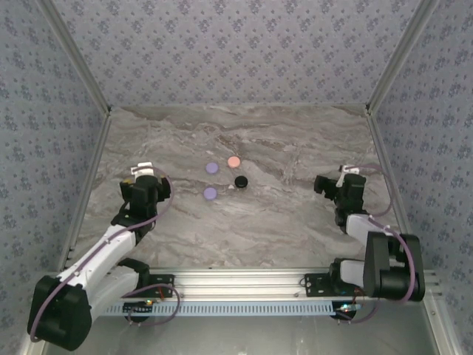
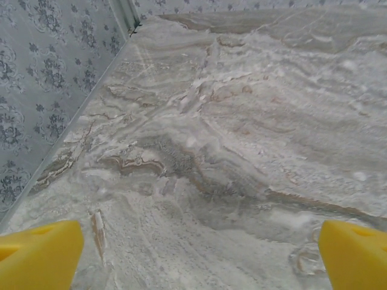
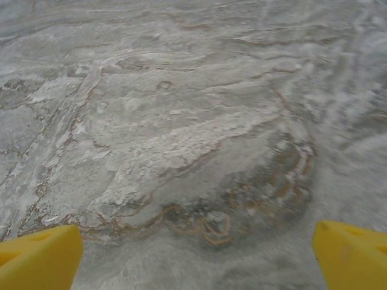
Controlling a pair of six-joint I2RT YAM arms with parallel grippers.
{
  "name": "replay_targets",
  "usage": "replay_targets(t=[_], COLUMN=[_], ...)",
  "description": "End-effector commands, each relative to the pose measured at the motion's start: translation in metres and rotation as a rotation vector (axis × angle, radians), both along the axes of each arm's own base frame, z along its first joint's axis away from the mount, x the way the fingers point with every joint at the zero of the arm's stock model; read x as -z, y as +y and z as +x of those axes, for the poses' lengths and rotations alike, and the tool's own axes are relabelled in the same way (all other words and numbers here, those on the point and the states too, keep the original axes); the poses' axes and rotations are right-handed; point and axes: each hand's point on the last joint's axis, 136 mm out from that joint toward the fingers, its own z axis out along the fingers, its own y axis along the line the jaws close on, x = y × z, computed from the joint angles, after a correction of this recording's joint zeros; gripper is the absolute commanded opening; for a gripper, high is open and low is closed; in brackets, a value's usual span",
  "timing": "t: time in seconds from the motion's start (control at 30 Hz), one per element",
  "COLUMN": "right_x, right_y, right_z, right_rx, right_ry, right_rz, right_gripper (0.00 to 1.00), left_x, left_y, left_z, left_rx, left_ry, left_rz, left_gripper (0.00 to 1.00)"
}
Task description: Insert wireless bluetooth earbuds into charging case
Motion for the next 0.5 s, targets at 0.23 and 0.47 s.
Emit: replay_targets(t=[0.23, 0.47], right_x=[-0.012, -0.006], right_y=[0.011, 0.006], right_z=[0.035, 0.045], right_rx=[-0.106, -0.095], right_ry=[-0.174, -0.112], right_rz=[-0.130, -0.114], right_gripper=[1.00, 1.00], left_x=[0.031, 0.024], left_y=[0.001, -0.007], left_z=[0.035, 0.064], left_rx=[0.105, 0.222], left_ry=[0.007, -0.106], left_rz=[0.056, 0.035], left_gripper=[0.99, 0.99])
